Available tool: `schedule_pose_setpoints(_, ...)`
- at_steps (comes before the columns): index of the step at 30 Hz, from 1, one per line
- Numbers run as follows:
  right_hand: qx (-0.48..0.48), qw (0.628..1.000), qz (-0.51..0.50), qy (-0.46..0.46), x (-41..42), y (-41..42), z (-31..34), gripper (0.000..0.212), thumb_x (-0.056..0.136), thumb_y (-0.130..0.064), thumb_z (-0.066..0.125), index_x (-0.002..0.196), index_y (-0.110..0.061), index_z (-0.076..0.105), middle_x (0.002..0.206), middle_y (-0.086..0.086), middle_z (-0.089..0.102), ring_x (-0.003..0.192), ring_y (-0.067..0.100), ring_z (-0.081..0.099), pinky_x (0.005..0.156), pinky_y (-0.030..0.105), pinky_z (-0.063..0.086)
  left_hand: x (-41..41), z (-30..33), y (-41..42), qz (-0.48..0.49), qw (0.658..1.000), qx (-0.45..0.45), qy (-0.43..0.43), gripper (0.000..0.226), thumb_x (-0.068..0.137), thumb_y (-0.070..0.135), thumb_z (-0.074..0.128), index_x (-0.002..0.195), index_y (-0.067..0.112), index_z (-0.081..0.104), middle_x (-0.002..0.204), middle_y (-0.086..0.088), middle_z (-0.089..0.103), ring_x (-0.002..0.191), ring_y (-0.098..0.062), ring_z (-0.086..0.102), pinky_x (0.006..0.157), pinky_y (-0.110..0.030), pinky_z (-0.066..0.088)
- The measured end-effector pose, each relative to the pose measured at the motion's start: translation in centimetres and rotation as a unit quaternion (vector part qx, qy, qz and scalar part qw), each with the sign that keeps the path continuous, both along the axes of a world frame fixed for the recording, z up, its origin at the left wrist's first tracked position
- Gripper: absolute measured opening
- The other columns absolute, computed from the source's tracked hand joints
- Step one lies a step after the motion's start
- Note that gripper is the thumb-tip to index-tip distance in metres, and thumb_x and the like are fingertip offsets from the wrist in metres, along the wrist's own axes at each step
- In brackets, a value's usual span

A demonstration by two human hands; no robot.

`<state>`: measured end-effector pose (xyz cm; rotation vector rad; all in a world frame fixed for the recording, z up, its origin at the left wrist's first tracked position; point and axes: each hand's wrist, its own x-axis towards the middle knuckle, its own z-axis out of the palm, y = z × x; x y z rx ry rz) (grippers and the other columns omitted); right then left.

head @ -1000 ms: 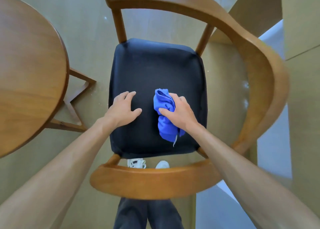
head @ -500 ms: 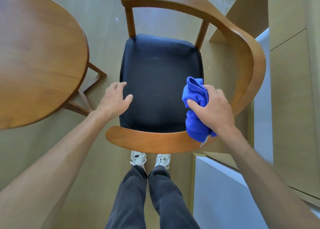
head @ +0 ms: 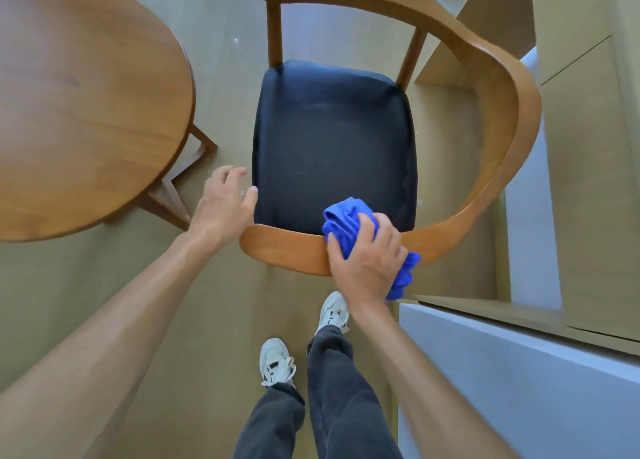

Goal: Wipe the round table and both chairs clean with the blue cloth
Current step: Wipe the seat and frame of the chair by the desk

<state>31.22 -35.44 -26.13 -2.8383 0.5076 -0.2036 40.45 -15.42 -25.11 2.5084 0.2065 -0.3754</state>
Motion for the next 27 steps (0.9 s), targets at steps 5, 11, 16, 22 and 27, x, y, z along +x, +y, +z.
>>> schedule_pose_setpoints(5,0.142,0.987,0.057,0.048,-0.2,9.5,1.7,0.054,0.086,-0.042,0.049,0.13,-0.012,0.055,0.14,0.014,0.047,0.126,0.032,0.044,0.102,0.044,0.032,-2.4,1.4,0.6,-0.012,0.996,-0.039,-0.075,0.045,0.098,0.032,0.045,0.141,0.022,0.04,0.145,-0.006,0.037,0.135,-0.025,0.032,0.108,-0.046,0.031)
schedule_pose_setpoints(11,0.541,0.834,0.012,0.109,0.4,3.5,4.1,0.055,0.084,-0.027,0.031,0.13,-0.012,0.057,0.136,-0.003,0.056,0.125,0.004,0.046,0.106,0.021,0.034,-7.0,1.5,-5.7,-0.056,0.995,0.033,-0.07,0.065,0.084,0.056,0.055,0.14,0.024,0.047,0.152,-0.014,0.027,0.142,-0.032,0.021,0.111,-0.056,0.025)
schedule_pose_setpoints(16,0.377,0.918,0.099,0.073,1.8,-6.8,2.8,0.035,0.092,-0.014,0.04,0.113,-0.004,0.066,0.118,0.007,0.066,0.119,0.019,0.055,0.104,0.025,0.037,-7.4,0.1,-9.6,0.0,0.994,0.082,-0.079,0.068,0.066,0.056,0.055,0.121,0.017,0.061,0.146,-0.015,0.033,0.136,-0.038,0.028,0.109,-0.059,0.023)
schedule_pose_setpoints(22,-0.035,0.977,0.16,0.139,3.9,-20.1,-2.2,0.037,0.1,-0.023,0.034,0.123,-0.012,0.061,0.136,0.001,0.055,0.139,0.017,0.034,0.12,0.033,0.003,-9.2,-1.8,-12.2,0.039,0.978,0.086,-0.183,0.052,0.076,0.04,0.047,0.115,0.013,0.068,0.145,-0.018,0.038,0.132,-0.045,0.031,0.106,-0.058,0.031)
schedule_pose_setpoints(27,0.024,0.988,0.146,0.039,3.6,-19.7,-3.7,0.034,0.094,-0.016,0.041,0.109,-0.005,0.07,0.125,0.009,0.063,0.13,0.026,0.047,0.118,0.044,0.015,-9.2,-2.0,-19.3,-0.021,0.974,0.072,-0.214,0.041,0.075,0.039,0.062,0.106,0.013,0.07,0.137,-0.017,0.049,0.124,-0.043,0.041,0.101,-0.054,0.037)
